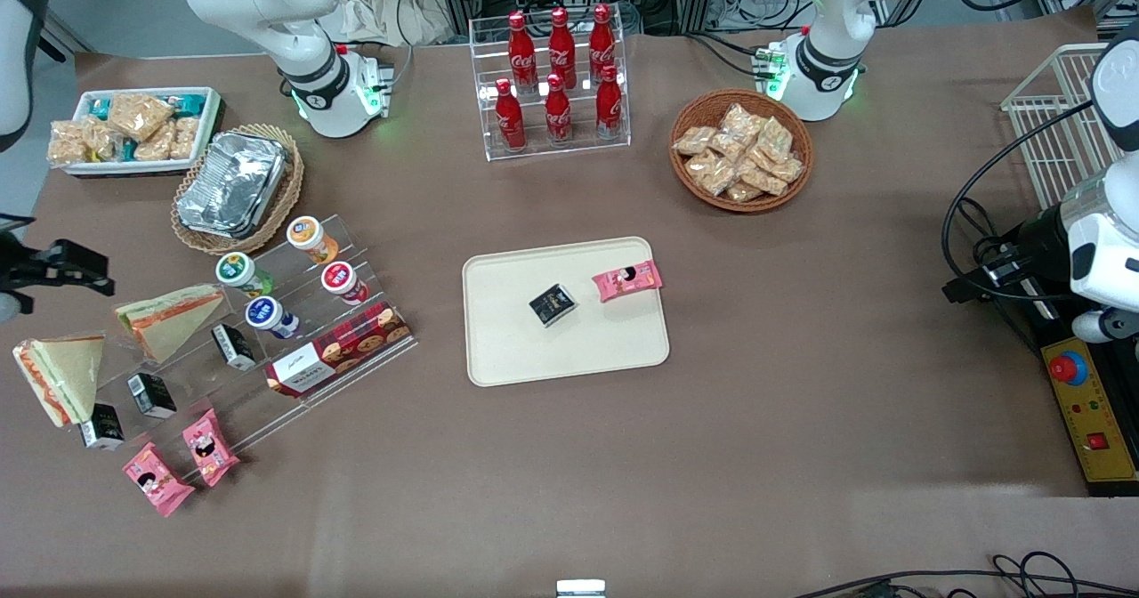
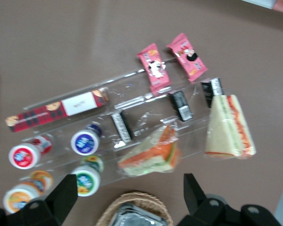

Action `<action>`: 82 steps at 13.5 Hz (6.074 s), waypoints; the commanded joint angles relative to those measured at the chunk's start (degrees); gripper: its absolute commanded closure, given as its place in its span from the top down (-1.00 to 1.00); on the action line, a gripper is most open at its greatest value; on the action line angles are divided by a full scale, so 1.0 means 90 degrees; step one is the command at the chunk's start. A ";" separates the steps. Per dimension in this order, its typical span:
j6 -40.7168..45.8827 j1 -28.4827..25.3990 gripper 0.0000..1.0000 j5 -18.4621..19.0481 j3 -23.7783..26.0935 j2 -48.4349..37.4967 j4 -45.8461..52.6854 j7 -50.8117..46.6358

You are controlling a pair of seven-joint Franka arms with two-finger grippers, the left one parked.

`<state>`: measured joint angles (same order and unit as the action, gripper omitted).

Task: Place sandwich on tray
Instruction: 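Move the right gripper over the display rack toward the wrapped sandwiches, then lower the right gripper onto the upright wrapped cucumber-tomato sandwich and close, then lift the sandwich out of the rack and carry it over the cream tray, then lower the sandwich onto the tray beside the black box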

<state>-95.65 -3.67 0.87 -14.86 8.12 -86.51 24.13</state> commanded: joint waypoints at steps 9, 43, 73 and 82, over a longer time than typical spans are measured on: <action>-0.0915 0.1070 1.00 -0.0917 -0.0615 0.1021 0.0266 0.2454; -0.2508 0.1463 -1.00 -0.1562 -0.0605 0.1599 -0.0653 0.3324; -0.1098 -0.4465 -1.00 -0.2147 -0.0488 0.1724 0.0355 -1.1184; -0.3530 -0.4944 -1.00 -0.2460 -0.0274 0.3531 0.0413 -1.3490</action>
<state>-124.07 -47.87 -19.59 -17.86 37.23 -84.25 -93.73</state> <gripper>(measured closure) 0.784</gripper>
